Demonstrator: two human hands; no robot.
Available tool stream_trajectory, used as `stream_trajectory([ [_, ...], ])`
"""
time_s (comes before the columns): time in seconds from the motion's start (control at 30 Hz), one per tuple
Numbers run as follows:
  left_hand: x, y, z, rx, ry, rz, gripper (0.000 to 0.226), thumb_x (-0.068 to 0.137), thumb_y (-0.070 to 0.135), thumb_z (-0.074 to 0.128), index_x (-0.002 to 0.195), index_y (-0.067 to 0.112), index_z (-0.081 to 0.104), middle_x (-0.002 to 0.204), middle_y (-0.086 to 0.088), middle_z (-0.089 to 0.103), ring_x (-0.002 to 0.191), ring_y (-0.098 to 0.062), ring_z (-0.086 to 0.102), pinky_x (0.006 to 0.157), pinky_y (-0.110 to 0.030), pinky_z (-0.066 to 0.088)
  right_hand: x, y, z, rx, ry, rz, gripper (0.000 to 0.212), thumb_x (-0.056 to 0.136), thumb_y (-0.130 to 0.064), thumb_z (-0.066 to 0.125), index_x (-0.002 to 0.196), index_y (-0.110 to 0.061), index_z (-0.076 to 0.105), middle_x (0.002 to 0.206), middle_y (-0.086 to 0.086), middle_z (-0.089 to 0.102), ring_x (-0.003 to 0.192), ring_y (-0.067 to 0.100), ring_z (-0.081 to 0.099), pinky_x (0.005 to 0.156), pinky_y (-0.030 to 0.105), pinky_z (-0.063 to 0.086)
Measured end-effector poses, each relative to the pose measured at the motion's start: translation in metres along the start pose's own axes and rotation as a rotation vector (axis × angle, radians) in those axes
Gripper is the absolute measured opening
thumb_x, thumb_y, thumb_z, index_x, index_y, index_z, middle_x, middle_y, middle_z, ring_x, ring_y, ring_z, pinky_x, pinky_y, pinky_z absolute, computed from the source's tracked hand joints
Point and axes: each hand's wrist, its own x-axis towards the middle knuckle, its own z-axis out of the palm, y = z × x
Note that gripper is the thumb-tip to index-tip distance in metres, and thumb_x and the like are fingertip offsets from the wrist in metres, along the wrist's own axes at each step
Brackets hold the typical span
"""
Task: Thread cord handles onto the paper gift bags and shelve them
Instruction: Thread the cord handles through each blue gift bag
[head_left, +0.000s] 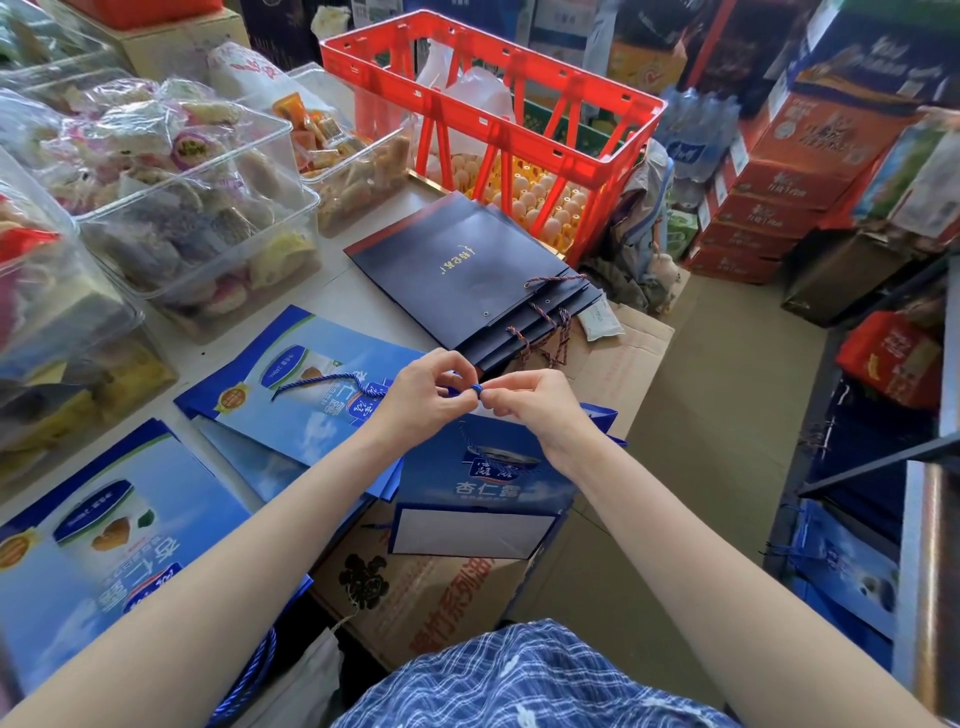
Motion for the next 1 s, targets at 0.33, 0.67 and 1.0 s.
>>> stream_trajectory([
  [0.33, 0.0, 0.0, 0.005, 0.04, 0.121, -0.072, 0.016, 0.082, 0.011, 0.064, 0.072, 0.022, 0.059, 0.072, 0.005, 0.062, 0.061, 0.003, 0.055, 0.058, -0.006, 0.04, 0.002, 0.006, 0.002, -0.145, 0.027, -0.092, 0.012, 0.086, -0.016, 0.067, 0.095, -0.011, 0.073, 0.093, 0.005, 0.069, 0.093, 0.019, 0.062, 0.081, 0.031, 0.05],
  [0.67, -0.003, -0.002, -0.003, 0.1, 0.037, -0.01, 0.019, 0.08, 0.009, 0.067, 0.081, 0.02, 0.051, 0.077, 0.009, 0.065, 0.056, 0.003, 0.047, 0.058, -0.008, 0.038, 0.0, 0.014, 0.003, -0.369, 0.06, -0.283, 0.017, 0.089, -0.015, 0.062, 0.101, -0.01, 0.073, 0.098, 0.006, 0.071, 0.088, 0.014, 0.062, 0.072, 0.017, 0.045],
  [1.0, -0.001, -0.001, -0.018, -0.102, -0.144, -0.1, 0.008, 0.084, 0.007, 0.065, 0.083, 0.014, 0.061, 0.079, 0.005, 0.064, 0.061, -0.003, 0.045, 0.059, -0.01, 0.037, 0.004, 0.013, 0.0, -0.39, 0.048, -0.36, 0.015, 0.088, -0.01, 0.063, 0.098, -0.009, 0.074, 0.093, 0.008, 0.072, 0.083, 0.013, 0.064, 0.076, 0.017, 0.049],
])
